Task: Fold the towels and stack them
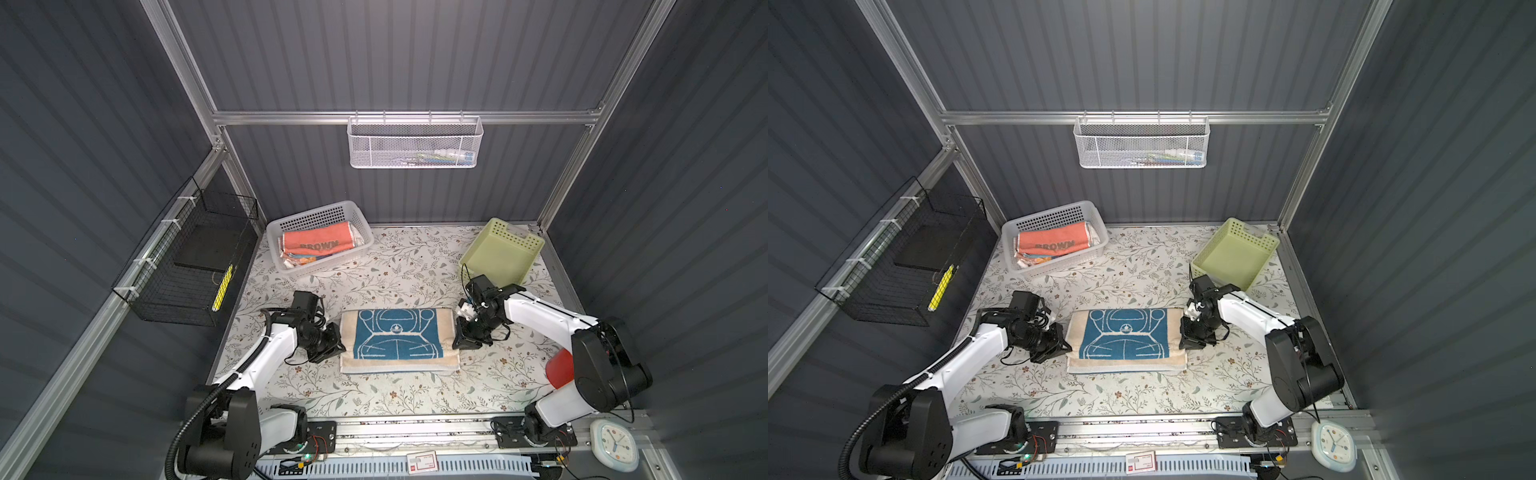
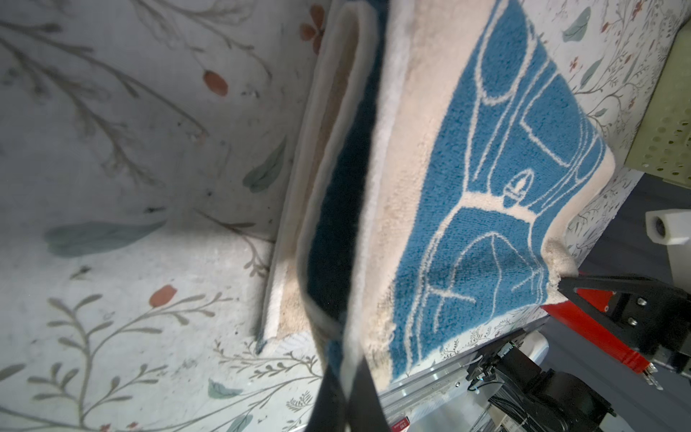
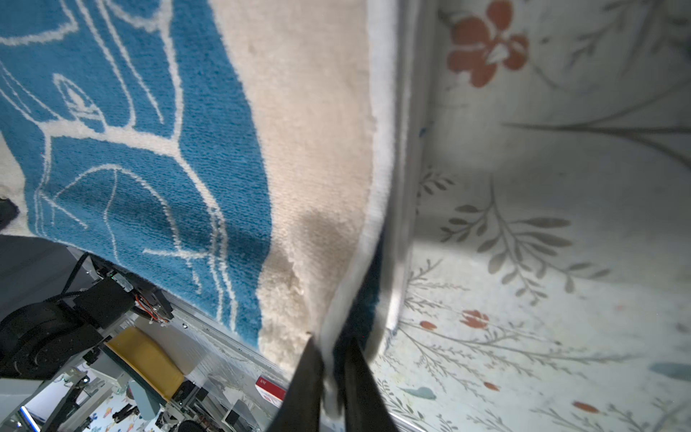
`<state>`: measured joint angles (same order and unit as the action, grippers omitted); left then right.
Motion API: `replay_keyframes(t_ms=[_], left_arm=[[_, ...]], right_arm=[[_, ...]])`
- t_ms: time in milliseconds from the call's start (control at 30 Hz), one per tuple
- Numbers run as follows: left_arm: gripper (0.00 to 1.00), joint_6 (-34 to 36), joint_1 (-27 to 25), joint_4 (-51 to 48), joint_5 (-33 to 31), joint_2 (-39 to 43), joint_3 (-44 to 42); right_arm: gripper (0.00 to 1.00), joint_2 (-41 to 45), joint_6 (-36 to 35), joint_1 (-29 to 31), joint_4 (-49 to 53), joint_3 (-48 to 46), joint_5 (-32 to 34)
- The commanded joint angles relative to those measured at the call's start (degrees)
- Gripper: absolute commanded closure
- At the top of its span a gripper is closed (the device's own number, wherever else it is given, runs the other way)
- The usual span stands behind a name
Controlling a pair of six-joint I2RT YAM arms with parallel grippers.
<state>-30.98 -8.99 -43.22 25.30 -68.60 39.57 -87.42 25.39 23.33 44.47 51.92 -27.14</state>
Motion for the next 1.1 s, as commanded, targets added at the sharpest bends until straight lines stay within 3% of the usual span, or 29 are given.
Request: replay_keyframes(t_ms=[0, 67, 133, 267, 400, 633, 767, 900, 1067], left_arm=[[0.81, -1.8, 0.0, -6.6, -3.4, 3.5, 0.7], [0.56, -1.7, 0.0, -7.8, -4.8, 4.2, 2.2], [0.48, -0.7, 0.0, -8.7, -6.0, 3.4, 5.2], [0.49, 3.6, 0.0, -8.0, -10.2, -2.5, 15.7], [0.50, 8.7, 0.0, -5.0, -11.9, -15.0, 31.7], [0.53, 16.0, 0.7, -8.9, -15.1, -46.7, 73.0], [0.57, 16.4, 1.0, -14.5, -15.9, -63.4, 93.8], [0.59, 14.8, 1.0, -12.0, -14.0, -68.5, 96.2], [0.60, 13.9, 0.9, -8.7, -12.2, -63.8, 86.2]], right_arm=[[0.74, 2.9, 0.2, 0.3, 3.0, -1.2, 1.7], [0.54, 3.3, -0.1, 0.4, 4.9, -0.5, 2.3], [0.46, 4.0, -0.4, 0.6, 6.4, 0.6, 4.4], [0.42, 4.6, -0.8, 1.1, 8.0, 4.8, 9.3], [0.42, 2.9, -1.0, 2.6, 6.6, 8.7, 11.1], [0.45, -4.7, -0.6, 9.8, 2.7, 14.0, 10.8], [0.49, -9.9, -0.2, 12.4, 0.2, 14.8, 9.1], [0.51, -12.2, 0.2, 13.0, -1.0, 13.8, 8.5], [0.52, -11.8, 0.1, 13.0, -1.5, 9.7, 8.6]])
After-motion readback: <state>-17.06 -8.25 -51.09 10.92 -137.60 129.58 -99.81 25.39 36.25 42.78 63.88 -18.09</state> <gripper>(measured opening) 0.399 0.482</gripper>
